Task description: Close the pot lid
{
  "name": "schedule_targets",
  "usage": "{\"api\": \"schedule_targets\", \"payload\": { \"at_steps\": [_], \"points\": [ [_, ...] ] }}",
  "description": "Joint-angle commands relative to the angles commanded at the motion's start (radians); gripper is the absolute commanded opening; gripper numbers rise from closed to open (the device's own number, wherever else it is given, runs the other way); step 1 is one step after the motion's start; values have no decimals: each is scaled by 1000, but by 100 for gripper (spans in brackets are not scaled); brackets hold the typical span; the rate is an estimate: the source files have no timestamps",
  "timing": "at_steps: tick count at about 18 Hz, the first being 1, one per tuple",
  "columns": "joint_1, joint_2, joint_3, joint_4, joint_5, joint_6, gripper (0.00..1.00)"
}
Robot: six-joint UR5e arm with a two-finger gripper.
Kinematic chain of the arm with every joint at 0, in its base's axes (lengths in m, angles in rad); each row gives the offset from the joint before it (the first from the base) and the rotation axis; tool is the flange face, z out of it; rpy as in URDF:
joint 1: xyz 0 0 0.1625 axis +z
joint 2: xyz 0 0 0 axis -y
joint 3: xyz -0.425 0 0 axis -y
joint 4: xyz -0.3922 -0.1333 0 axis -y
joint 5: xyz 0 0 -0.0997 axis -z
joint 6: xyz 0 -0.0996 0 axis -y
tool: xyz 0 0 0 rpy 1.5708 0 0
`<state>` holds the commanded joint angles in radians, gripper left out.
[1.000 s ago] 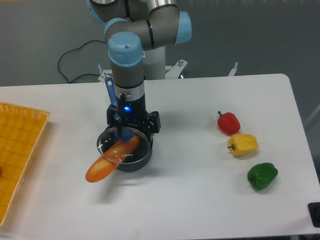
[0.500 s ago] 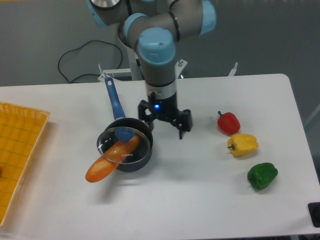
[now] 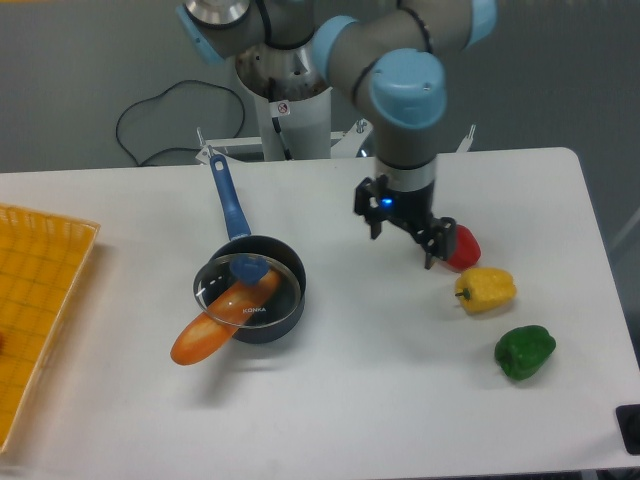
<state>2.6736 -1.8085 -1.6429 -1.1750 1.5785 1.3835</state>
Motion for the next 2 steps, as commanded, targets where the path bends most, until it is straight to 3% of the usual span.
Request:
{"api": "schedule_targets", "payload": {
  "at_steps": [2],
  "points": [
    [14, -6, 0, 3, 0, 14, 100]
  ]
}}
